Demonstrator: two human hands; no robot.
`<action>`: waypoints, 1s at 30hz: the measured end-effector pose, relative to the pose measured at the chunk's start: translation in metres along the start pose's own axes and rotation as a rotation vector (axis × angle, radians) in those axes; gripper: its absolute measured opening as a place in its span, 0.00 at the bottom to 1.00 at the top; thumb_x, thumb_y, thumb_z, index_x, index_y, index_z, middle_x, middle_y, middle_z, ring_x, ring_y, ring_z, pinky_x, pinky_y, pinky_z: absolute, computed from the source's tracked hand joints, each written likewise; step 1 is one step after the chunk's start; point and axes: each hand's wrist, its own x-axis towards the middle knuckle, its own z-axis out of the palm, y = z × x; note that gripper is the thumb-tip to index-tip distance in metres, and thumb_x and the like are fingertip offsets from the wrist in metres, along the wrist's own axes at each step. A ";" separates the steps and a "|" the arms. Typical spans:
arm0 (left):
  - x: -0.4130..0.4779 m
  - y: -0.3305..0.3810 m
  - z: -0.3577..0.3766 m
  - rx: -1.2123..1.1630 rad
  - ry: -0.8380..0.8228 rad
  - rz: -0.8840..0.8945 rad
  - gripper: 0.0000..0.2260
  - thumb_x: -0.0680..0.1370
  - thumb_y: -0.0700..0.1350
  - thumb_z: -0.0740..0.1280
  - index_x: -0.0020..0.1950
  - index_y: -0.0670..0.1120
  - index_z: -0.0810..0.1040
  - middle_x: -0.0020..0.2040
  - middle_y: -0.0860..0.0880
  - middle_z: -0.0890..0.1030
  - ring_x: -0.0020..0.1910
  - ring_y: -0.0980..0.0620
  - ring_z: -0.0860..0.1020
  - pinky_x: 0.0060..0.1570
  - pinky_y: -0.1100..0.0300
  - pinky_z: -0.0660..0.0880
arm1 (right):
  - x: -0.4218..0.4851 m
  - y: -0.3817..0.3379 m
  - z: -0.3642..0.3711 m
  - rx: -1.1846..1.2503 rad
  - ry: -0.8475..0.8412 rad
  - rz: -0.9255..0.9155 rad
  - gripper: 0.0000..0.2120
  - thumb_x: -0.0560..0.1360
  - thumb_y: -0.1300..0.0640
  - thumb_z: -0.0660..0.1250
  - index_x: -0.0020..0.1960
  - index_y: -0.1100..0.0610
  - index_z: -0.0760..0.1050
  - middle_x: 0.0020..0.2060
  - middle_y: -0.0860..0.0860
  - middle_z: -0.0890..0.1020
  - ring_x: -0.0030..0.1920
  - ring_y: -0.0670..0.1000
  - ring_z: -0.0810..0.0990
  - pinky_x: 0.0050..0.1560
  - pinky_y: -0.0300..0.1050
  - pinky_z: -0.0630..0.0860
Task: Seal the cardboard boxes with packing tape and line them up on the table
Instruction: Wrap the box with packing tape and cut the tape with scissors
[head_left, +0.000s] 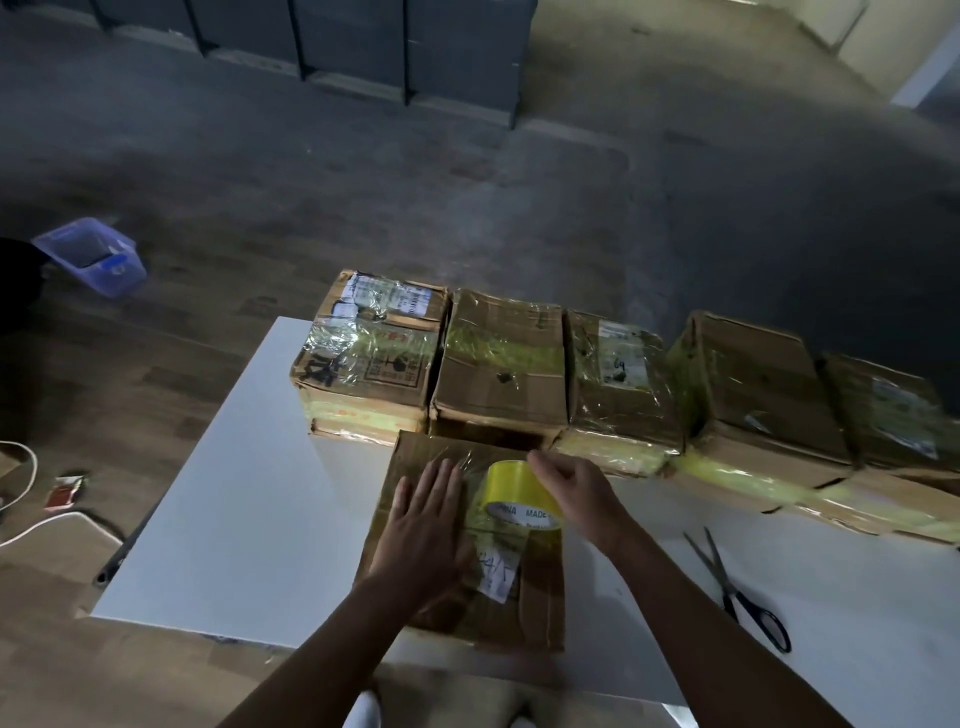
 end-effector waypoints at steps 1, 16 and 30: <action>0.001 -0.001 0.003 0.013 -0.006 0.002 0.33 0.74 0.59 0.57 0.72 0.39 0.68 0.72 0.41 0.70 0.71 0.43 0.68 0.72 0.44 0.59 | -0.003 0.005 0.000 0.079 -0.001 -0.015 0.17 0.77 0.44 0.60 0.33 0.49 0.75 0.26 0.44 0.77 0.31 0.38 0.72 0.35 0.34 0.67; 0.004 -0.004 0.012 0.035 -0.075 0.008 0.34 0.81 0.62 0.42 0.71 0.36 0.65 0.71 0.36 0.68 0.72 0.41 0.60 0.70 0.47 0.47 | -0.005 0.014 -0.048 -0.488 0.155 -0.123 0.24 0.77 0.45 0.65 0.27 0.55 0.65 0.22 0.48 0.66 0.27 0.49 0.68 0.29 0.43 0.61; 0.019 0.050 0.012 0.011 -0.102 -0.037 0.33 0.80 0.64 0.40 0.71 0.42 0.65 0.70 0.42 0.72 0.76 0.45 0.55 0.58 0.33 0.69 | -0.008 0.044 -0.056 -0.010 0.069 -0.001 0.24 0.77 0.42 0.62 0.39 0.63 0.78 0.33 0.61 0.80 0.33 0.52 0.77 0.37 0.43 0.68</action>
